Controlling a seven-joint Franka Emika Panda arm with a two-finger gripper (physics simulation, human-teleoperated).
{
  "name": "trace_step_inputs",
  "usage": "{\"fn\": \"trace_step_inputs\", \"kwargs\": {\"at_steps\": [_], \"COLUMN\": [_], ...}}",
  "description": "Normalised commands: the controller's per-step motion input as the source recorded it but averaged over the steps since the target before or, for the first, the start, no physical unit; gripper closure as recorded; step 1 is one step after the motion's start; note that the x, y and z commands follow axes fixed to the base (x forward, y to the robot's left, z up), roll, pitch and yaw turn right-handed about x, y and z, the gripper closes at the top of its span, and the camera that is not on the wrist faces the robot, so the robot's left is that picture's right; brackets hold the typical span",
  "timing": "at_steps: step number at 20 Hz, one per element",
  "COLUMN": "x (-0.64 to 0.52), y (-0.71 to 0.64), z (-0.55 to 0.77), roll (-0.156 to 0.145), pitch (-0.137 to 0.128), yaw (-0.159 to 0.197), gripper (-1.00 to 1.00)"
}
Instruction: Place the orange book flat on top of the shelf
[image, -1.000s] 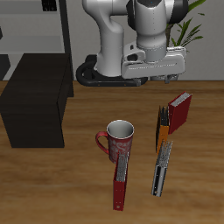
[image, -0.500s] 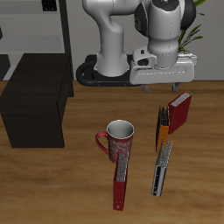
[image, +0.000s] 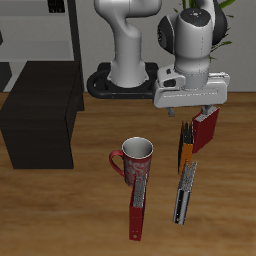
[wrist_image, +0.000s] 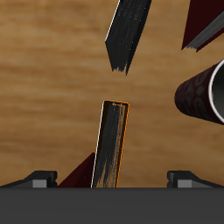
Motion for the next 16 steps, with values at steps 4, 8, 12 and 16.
{"fn": "trace_step_inputs", "kwargs": {"at_steps": [4,8,12,16], "x": [0.06,0.09,0.05,0.03], "y": [0.02,0.03,-0.02,0.04], "z": [-0.24,-0.46,-0.28,-0.16], "roll": [0.008,0.027,0.018,0.023], "pitch": [0.000,0.075,0.030,0.002], "yaw": [0.015,-0.043,-0.014,0.007], "gripper": [-1.00,-1.00,-1.00,-1.00]}}
